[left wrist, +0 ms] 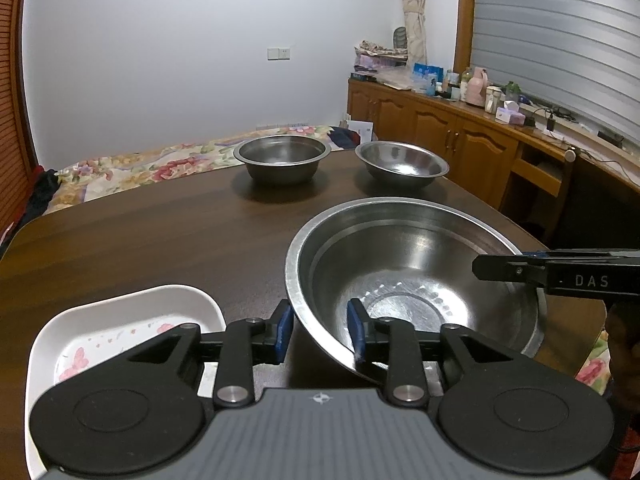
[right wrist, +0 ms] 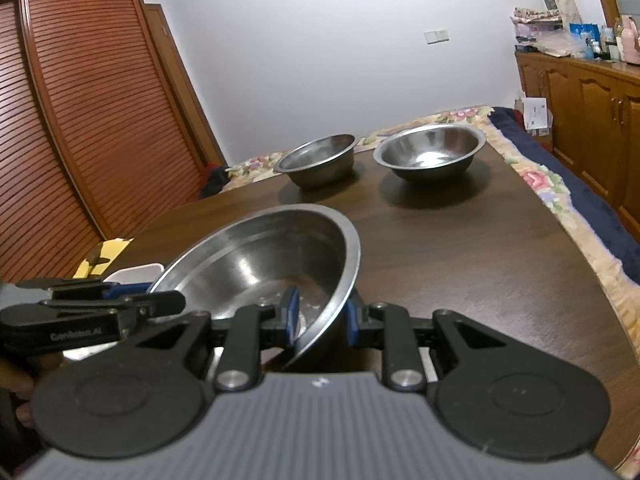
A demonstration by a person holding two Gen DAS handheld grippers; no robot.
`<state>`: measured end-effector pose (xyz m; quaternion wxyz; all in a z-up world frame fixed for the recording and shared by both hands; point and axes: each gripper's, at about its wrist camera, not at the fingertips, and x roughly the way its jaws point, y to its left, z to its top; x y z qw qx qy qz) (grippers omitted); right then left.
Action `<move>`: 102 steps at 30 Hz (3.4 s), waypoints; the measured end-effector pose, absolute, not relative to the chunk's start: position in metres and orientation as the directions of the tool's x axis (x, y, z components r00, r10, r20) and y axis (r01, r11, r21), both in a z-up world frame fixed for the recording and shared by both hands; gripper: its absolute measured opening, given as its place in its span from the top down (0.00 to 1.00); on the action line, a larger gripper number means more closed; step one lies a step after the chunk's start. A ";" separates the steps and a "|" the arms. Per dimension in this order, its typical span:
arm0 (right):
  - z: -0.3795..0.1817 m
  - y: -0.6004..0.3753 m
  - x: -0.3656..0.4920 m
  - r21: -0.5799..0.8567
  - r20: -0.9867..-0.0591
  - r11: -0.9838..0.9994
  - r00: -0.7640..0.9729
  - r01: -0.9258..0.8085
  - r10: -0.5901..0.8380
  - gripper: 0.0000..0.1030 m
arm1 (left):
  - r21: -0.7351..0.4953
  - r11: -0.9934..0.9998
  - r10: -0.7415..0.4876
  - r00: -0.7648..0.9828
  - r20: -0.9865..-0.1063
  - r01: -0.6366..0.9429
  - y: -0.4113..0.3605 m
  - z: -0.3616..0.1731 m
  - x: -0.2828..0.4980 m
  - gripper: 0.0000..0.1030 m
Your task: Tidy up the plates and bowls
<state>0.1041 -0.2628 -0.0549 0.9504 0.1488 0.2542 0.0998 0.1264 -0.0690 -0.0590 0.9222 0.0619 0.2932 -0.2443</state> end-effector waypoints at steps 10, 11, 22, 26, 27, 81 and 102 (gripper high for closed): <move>-0.049 -0.272 0.103 0.314 -0.448 0.945 0.864 -0.087 0.228 0.60 | -0.044 0.895 -0.394 0.738 -0.548 0.445 -0.058 -0.051 0.130 0.47; -0.048 -0.274 0.104 0.315 -0.446 0.945 0.865 -0.089 0.230 0.59 | -0.043 0.896 -0.392 0.743 -0.543 0.442 -0.057 -0.049 0.131 0.46; -0.017 -0.309 0.115 0.285 -0.387 0.957 0.906 -0.058 0.170 0.51 | -0.027 0.902 -0.392 0.792 -0.468 0.431 -0.057 -0.010 0.151 0.42; -0.006 -0.321 0.121 0.268 -0.367 0.963 0.920 -0.038 0.138 0.40 | -0.027 0.902 -0.398 0.804 -0.441 0.431 -0.062 -0.002 0.158 0.31; -0.005 -0.323 0.123 0.263 -0.365 0.964 0.922 -0.032 0.130 0.36 | -0.026 0.902 -0.398 0.808 -0.435 0.430 -0.064 -0.001 0.158 0.29; -0.059 -0.371 0.267 0.345 -0.556 0.938 0.798 -0.033 0.232 0.79 | -0.027 0.794 -0.453 0.560 -0.694 0.608 -0.201 -0.030 0.320 0.55; -0.062 -0.359 0.259 0.376 -0.557 0.926 0.787 -0.045 0.264 0.81 | -0.077 0.778 -0.443 0.458 -0.771 0.624 -0.200 -0.049 0.336 0.82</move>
